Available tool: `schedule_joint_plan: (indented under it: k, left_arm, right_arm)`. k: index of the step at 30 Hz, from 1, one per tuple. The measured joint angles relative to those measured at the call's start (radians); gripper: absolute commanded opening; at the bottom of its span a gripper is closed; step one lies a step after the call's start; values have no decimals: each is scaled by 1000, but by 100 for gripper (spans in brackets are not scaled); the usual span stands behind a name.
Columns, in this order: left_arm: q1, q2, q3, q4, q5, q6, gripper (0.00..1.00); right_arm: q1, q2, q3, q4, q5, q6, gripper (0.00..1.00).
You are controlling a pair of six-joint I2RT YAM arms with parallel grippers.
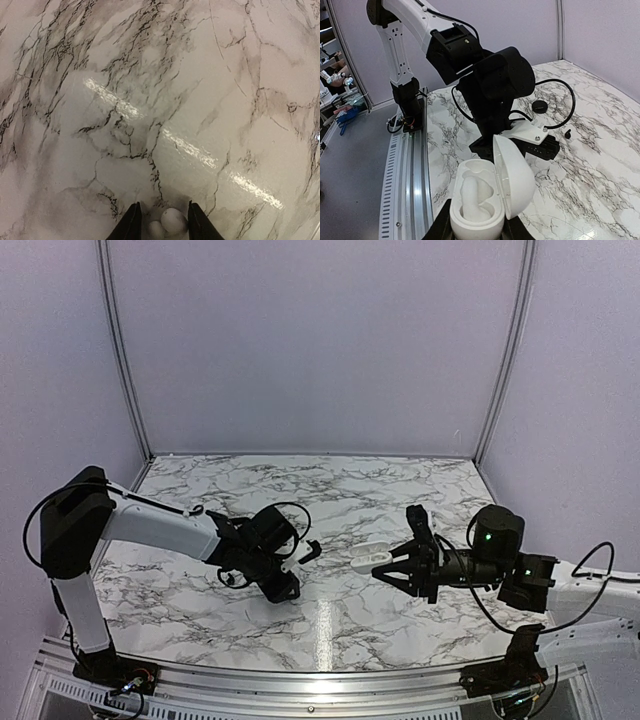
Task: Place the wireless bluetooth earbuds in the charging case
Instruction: Move the left earbud to the center of the board, then pick up the left earbud from the center of the board.
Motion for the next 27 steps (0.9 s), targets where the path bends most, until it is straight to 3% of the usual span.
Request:
schedule_joint_plan:
  k: [7, 12, 16, 23, 27]
  left_arm:
    - [0, 53, 79, -11, -72, -175, 51]
    - [0, 46, 81, -19, -136, -240, 53]
    - [0, -41, 17, 0, -170, -201, 50]
    - [-19, -344, -234, 121, -147, -23, 46]
    - [-40, -382, -320, 164, -106, 109, 46]
  right_arm:
    - [0, 2, 0, -2, -1, -1, 0]
    - [0, -3, 0, -3, 0, -3, 0]
    - [0, -12, 0, -3, -1, -3, 0]
    - [0, -24, 0, -2, -6, -3, 0]
    - [0, -24, 0, -2, -13, -3, 0]
